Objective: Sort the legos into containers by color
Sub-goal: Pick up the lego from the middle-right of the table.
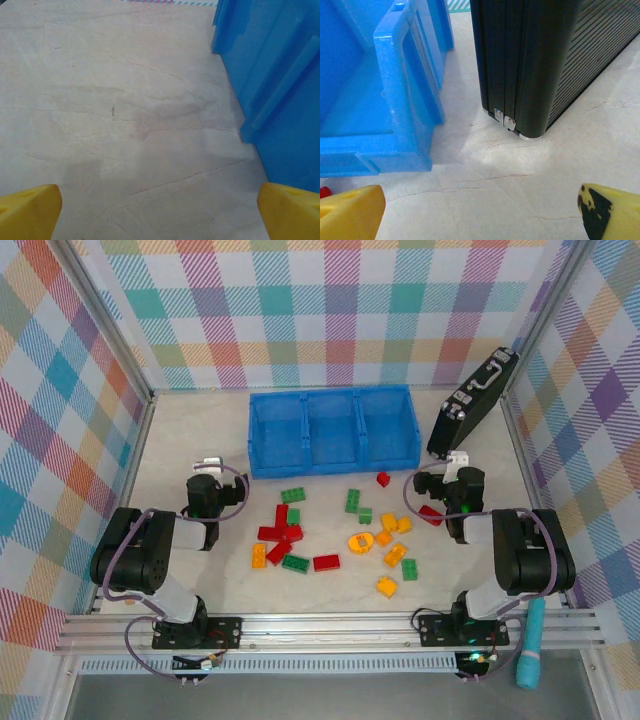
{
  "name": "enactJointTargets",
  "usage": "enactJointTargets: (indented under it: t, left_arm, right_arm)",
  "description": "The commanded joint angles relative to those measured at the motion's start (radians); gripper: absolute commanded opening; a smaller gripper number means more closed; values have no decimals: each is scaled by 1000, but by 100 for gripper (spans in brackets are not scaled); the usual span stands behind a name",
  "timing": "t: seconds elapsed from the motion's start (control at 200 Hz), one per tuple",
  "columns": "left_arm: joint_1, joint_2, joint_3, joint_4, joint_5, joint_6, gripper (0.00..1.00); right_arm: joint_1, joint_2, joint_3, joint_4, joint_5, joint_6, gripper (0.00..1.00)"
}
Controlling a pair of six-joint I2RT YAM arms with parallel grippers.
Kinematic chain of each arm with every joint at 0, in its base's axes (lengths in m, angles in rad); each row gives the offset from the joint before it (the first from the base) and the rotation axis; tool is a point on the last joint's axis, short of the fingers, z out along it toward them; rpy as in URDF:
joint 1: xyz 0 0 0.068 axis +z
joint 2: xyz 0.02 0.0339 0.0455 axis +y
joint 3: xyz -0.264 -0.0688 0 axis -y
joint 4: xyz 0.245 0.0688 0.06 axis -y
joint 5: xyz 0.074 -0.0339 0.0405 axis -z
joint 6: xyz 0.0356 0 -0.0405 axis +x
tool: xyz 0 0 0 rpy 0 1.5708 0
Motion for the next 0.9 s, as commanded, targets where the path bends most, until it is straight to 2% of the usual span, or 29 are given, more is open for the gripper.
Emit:
enactJointTargets:
  t: [0.0,0.895]
  left_arm:
    - [11,-7,20,-7,18,15,100]
    - [24,-6,23,-11,42,10,100]
  right_arm:
    - [6,-13,1,26,4,4,99]
    - [8,-12,0,26,4,3,99]
